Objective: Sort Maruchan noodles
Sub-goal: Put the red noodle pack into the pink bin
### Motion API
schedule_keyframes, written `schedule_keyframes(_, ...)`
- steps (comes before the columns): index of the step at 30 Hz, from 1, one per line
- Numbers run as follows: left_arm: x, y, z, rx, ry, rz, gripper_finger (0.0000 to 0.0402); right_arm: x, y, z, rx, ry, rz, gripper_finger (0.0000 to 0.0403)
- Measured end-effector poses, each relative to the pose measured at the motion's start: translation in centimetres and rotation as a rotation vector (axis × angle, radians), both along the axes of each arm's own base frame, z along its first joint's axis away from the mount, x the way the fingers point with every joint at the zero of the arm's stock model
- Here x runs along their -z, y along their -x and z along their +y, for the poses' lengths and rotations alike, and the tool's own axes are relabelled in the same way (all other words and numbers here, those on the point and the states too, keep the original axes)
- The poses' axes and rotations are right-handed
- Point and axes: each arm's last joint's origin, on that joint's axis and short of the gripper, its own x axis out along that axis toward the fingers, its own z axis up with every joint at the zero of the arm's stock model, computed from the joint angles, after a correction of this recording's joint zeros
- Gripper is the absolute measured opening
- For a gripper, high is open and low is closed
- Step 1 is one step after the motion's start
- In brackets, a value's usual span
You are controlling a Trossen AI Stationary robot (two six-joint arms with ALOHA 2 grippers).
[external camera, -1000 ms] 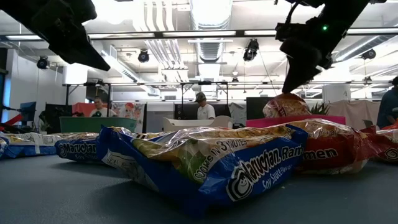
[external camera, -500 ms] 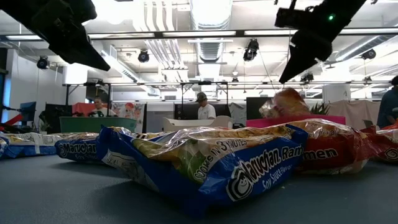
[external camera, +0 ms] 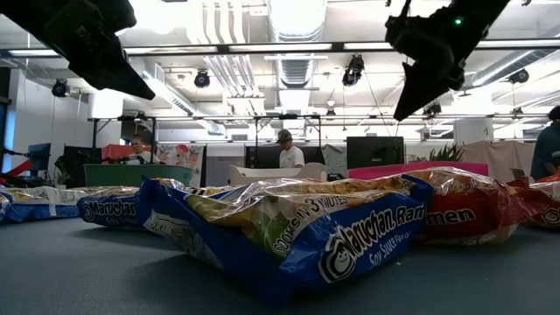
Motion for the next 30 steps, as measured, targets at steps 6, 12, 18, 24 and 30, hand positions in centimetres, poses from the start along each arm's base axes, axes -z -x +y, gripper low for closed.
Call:
schedule_keyframes(6, 0.0, 0.0, 0.0, 0.0, 0.0, -0.001, 0.0, -1.7, -0.7, -2.1, 0.211, -0.234, -0.078, 0.0008)
schedule_keyframes(12, 0.0, 0.0, 0.0, 0.0, 0.0, -0.001, 0.0, -3.0, -1.6, -3.7, 0.346, -0.326, -0.147, 0.0008)
schedule_keyframes(18, 0.0, 0.0, 0.0, 0.0, 0.0, 0.0, 0.0, -2.0, -3.2, -4.8, 0.415, -0.318, -0.071, 0.0008)
schedule_keyframes(24, 0.0, 0.0, 0.0, 0.0, -0.001, 0.002, 0.0, -0.4, -5.3, -6.2, 0.445, -0.266, 0.157, 0.0008)
schedule_keyframes(30, 0.1, -0.1, 0.0, -0.001, -0.002, 0.006, 0.0, 0.0, -5.4, -8.1, 0.593, -0.202, 0.316, 0.0012)
